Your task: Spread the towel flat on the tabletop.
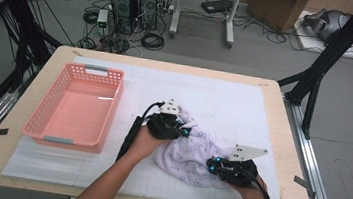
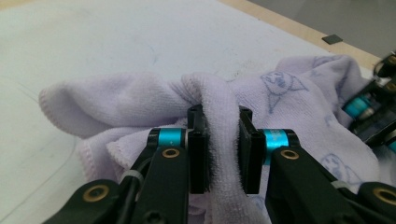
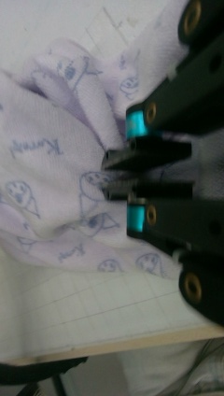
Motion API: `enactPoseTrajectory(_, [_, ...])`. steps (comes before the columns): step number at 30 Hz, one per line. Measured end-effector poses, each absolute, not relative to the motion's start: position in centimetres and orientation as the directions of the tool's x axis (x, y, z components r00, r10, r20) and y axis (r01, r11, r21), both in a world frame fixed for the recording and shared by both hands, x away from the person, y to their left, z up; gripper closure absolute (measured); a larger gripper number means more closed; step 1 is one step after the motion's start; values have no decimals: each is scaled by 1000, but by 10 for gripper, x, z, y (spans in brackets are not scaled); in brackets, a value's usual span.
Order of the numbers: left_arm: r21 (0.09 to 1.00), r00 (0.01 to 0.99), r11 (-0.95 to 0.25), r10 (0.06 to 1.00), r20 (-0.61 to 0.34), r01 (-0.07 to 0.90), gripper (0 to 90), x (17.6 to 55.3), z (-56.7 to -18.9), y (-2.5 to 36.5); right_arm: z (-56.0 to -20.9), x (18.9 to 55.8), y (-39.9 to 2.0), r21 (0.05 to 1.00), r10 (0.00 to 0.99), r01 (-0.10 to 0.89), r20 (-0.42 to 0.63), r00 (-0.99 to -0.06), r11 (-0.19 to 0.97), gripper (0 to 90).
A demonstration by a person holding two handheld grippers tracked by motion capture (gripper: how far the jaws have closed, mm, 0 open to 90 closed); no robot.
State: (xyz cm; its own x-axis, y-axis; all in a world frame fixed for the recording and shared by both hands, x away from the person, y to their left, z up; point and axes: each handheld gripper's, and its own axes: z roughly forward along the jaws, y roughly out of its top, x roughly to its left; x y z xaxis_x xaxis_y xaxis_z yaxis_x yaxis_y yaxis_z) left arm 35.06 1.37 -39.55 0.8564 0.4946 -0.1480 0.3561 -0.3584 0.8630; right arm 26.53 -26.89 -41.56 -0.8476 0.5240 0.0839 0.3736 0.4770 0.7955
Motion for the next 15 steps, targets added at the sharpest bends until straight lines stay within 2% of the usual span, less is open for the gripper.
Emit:
enactPoseTrajectory(1, [870,859,-347,490,-150,350,782,349,-394,17,-412,268,-272,807,538,382,96,-838,451,647])
enactPoseTrajectory(4, [885,871,-337,473,-135,320,782,343,-390,24,-398,283,-287,852,598,395,125,-792,344,555])
enactPoseTrajectory(7, [897,872,-319,471,-130,306,782,340,-389,29,-390,308,-298,848,676,444,147,-722,290,526])
enactPoseTrajectory(9, [903,872,-308,472,-127,299,782,340,-389,33,-392,325,-295,833,684,478,179,-708,277,494])
enactPoseTrajectory(11, [908,871,-300,475,-124,292,782,341,-388,36,-400,338,-285,801,639,538,274,-719,261,462])
enactPoseTrajectory(13, [913,868,-286,480,-128,292,782,341,-388,38,-411,347,-271,754,603,583,322,-730,304,452])
enactPoseTrajectory(14, [914,866,-281,483,-128,292,783,342,-387,39,-417,350,-265,730,592,597,330,-735,333,486])
enactPoseTrajectory(15, [915,864,-279,487,-126,291,784,342,-387,41,-421,351,-260,705,578,609,342,-740,362,605])
